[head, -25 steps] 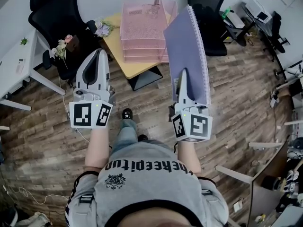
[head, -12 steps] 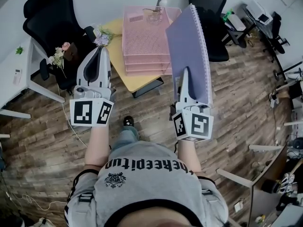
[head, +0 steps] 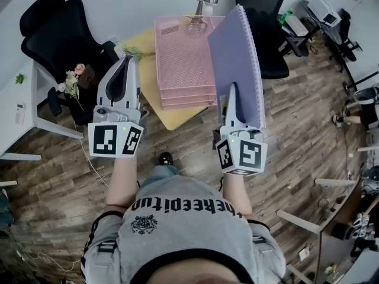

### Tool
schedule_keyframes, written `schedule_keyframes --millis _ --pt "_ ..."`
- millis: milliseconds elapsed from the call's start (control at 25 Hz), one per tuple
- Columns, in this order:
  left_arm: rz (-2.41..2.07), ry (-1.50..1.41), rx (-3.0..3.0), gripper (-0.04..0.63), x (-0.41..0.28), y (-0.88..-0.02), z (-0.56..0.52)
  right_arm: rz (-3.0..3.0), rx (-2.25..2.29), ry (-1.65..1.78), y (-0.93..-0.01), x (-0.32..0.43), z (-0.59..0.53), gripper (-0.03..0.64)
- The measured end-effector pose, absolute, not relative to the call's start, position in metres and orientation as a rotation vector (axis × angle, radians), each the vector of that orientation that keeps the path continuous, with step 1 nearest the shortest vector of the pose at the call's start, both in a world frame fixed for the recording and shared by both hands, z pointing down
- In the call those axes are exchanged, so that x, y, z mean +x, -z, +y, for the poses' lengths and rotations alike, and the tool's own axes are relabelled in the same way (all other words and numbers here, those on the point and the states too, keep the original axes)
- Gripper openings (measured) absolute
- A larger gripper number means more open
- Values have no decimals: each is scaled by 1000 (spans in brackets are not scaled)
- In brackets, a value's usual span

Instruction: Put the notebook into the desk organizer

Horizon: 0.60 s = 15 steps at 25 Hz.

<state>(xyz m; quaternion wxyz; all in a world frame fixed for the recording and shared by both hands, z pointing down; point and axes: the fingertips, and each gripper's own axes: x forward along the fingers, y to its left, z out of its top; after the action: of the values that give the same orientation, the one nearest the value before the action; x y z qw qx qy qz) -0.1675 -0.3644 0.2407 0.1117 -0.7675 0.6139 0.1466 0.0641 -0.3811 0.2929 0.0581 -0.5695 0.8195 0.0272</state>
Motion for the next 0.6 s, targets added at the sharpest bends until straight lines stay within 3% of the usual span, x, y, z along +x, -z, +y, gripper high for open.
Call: schedule_keyframes --millis 600 --pt "1761 -420 -2355 3 -213 -261 -453 2563 -1856 -137 -320 15 -467 35"
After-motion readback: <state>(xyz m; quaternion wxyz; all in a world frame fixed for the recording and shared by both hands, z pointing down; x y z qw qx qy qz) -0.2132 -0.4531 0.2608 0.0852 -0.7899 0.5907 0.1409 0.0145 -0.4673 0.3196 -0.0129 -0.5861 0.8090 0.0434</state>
